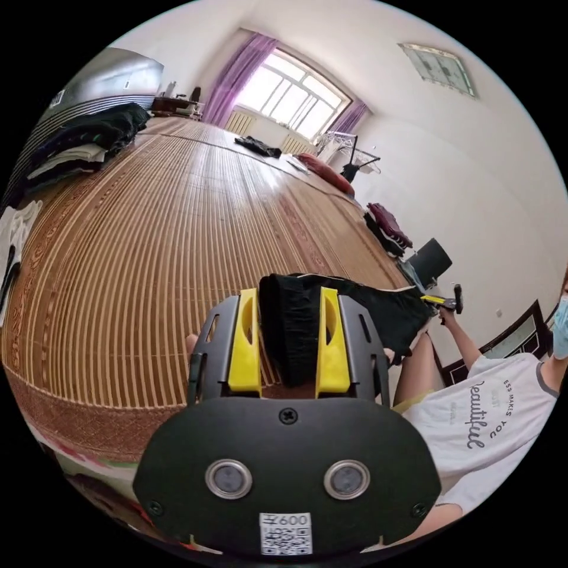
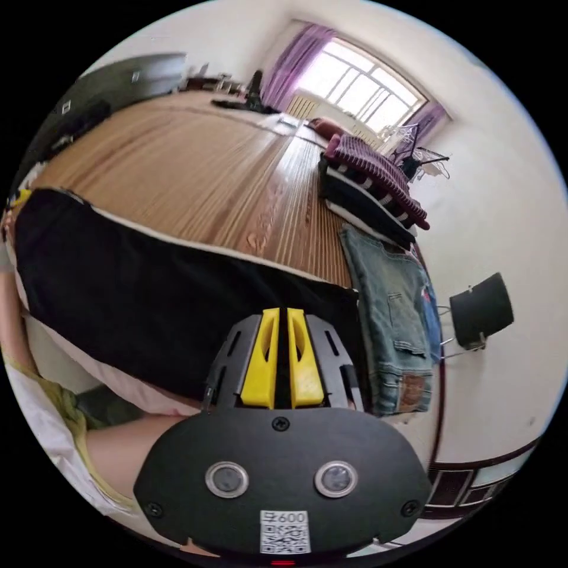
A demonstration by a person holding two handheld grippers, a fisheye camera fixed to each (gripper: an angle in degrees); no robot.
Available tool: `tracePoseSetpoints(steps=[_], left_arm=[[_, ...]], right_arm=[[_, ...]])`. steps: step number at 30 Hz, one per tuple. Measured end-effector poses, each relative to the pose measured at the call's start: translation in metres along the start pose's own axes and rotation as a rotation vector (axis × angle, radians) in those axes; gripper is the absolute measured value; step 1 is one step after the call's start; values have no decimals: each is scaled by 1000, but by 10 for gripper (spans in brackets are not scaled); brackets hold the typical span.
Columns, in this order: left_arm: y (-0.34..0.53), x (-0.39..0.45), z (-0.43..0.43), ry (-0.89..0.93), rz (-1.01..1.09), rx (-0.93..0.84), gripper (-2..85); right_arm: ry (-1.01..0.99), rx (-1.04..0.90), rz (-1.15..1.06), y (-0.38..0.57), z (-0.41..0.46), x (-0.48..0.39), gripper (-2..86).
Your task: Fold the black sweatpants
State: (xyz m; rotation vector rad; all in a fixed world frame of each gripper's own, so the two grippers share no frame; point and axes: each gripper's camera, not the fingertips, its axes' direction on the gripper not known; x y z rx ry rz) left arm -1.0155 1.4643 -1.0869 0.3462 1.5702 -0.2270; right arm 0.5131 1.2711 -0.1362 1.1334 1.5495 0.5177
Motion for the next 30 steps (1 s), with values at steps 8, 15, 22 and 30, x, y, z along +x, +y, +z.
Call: tracePoseSetpoints(steps=[8,15,22,30], left_arm=[[-62,0,31,112,1,-121,30],[-109,-7,56,-162,3,-240,20],[-100,-65,80,-132,-98,-199,22],[-112,-65,42,-98,50,-135,19]], right_arm=[[-2,-76,-27,34,-10,2,2],[-34,-56,26,43,-26,30,19],[-79,-49,89,58,-44,67,40],[-212,127,93,56,-90,56,-1]])
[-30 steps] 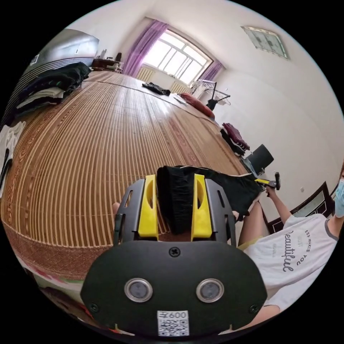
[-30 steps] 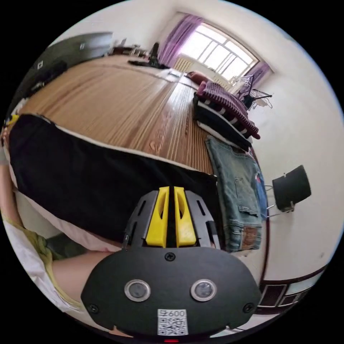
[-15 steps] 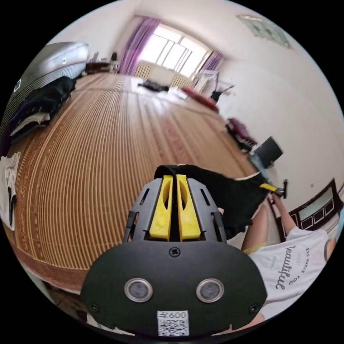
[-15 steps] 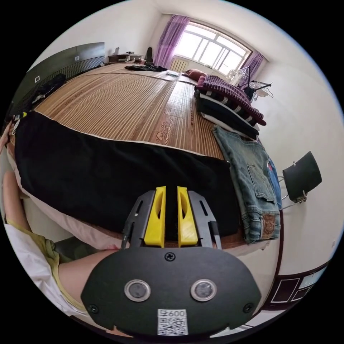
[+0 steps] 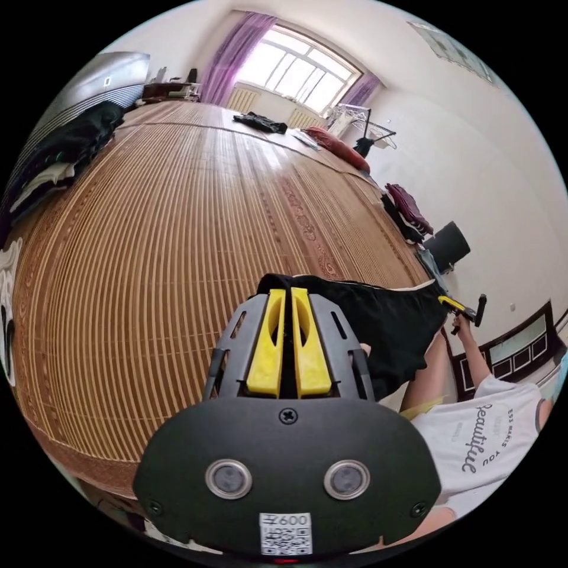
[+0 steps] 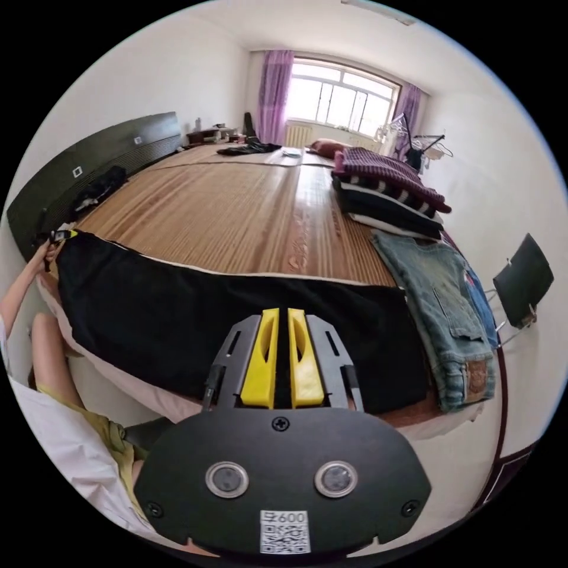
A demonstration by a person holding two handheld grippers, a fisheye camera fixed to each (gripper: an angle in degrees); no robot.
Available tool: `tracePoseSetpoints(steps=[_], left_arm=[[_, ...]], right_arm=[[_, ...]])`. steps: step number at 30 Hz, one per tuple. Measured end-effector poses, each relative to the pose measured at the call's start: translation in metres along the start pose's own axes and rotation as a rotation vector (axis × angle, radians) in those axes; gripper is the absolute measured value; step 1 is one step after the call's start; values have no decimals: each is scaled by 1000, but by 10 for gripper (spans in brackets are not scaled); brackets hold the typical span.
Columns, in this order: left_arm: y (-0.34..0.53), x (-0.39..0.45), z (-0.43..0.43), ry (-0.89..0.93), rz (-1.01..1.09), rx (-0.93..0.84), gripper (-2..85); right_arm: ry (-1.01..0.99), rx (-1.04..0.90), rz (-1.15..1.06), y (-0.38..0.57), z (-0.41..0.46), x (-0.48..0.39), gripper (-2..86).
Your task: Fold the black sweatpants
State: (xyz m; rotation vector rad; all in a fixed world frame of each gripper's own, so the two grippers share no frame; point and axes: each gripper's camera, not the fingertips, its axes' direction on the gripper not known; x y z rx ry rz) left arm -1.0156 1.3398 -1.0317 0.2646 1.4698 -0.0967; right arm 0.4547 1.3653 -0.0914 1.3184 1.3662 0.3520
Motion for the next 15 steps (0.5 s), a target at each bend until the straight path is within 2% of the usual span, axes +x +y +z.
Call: tracePoseSetpoints(steps=[5,10,15], left_arm=[[-4,-20,15,-78,-46,-32,19],[8,-63,24,-31,-159,-6,21],[36,-101,14,29,-183,53,22]], right_arm=[[-261,38,-111,-35,17,-60,4],[-503,60,-236,-65,45,-136,30],[-415,59,-441,-86,82,-198,58]])
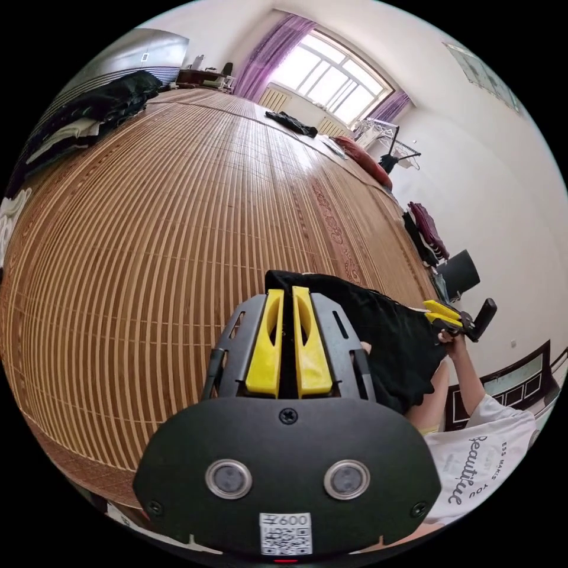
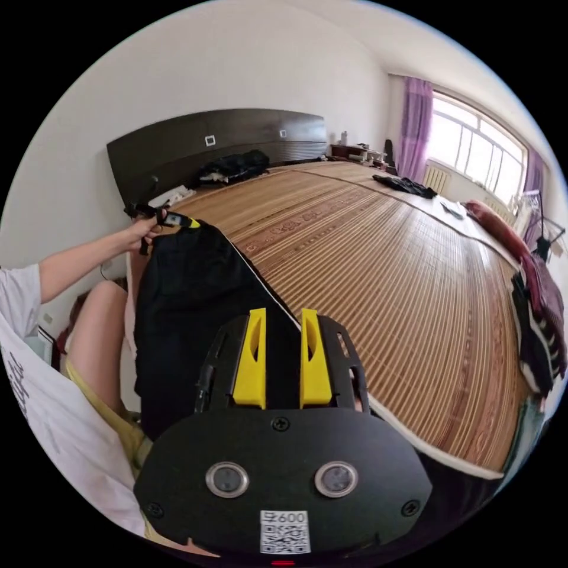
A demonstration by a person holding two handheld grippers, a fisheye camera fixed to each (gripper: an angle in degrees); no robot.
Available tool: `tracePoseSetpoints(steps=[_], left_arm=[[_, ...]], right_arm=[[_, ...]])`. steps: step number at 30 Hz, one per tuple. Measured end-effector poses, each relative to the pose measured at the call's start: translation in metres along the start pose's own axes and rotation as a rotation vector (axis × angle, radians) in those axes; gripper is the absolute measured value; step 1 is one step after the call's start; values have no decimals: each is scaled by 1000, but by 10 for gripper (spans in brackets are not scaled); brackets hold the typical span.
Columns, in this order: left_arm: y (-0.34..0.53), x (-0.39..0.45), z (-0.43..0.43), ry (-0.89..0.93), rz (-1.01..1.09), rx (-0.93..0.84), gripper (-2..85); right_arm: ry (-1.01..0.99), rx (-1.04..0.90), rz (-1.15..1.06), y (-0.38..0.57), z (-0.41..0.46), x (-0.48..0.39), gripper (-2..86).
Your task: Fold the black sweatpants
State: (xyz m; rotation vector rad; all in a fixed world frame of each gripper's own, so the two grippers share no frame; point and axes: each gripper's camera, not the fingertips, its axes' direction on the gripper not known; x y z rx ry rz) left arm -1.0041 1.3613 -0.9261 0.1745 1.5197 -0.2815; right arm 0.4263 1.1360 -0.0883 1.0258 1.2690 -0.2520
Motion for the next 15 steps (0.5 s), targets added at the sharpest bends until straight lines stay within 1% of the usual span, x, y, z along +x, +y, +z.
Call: tracePoseSetpoints(steps=[2,5,9,12,15], left_arm=[[8,-9,-5,9,12,25,23],[17,-26,-12,45,-2,51,23],[22,-42,-20,65,-7,58,24],[28,-46,-26,59,10,76,22],[36,-54,-34,83,9,106,21]], right_arm=[[-43,-87,-65,-5,27,3,51],[-95,-147,-103,0,43,14,19],[-90,-103,-88,12,31,33,-5],[-122,-69,-33,25,27,55,-8],[-156,-14,66,42,27,82,-8]])
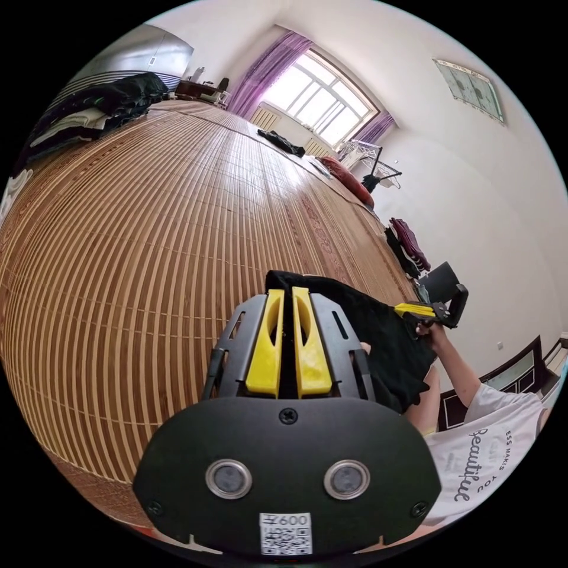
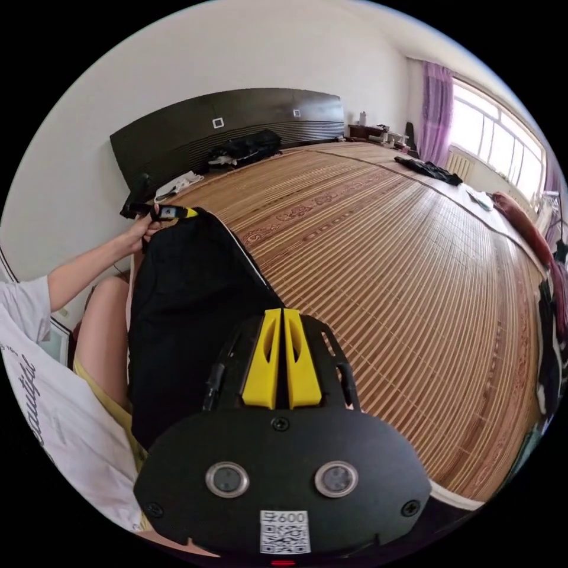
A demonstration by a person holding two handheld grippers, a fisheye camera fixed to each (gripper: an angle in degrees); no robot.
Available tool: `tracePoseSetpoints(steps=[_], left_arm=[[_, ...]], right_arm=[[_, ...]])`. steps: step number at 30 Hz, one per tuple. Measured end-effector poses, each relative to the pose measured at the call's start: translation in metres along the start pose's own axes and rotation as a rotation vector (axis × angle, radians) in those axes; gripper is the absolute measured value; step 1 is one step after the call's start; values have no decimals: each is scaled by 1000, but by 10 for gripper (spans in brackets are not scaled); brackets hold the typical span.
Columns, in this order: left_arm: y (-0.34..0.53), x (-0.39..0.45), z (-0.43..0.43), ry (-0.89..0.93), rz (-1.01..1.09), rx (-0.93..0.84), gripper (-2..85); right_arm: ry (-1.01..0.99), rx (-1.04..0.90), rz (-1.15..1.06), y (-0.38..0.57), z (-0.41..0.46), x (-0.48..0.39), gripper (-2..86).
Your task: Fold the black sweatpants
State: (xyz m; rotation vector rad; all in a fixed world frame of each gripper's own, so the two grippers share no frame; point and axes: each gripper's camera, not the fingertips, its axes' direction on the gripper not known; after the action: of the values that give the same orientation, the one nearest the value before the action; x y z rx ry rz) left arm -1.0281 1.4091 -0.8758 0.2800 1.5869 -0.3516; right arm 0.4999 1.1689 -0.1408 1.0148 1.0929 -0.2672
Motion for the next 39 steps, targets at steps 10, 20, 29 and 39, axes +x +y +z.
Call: tracePoseSetpoints(steps=[10,20,29,39], left_arm=[[10,-8,-19,87,36,54,25],[33,-21,-17,-185,-57,9,102],[155,68,-21,-48,299,-16,15],[211,71,108,-321,458,-447,0]], right_arm=[[50,88,30,38,11,50,-9],[37,42,172,63,29,127,-8],[-133,67,77,84,49,140,-9],[-3,-77,-74,123,122,145,-9]])
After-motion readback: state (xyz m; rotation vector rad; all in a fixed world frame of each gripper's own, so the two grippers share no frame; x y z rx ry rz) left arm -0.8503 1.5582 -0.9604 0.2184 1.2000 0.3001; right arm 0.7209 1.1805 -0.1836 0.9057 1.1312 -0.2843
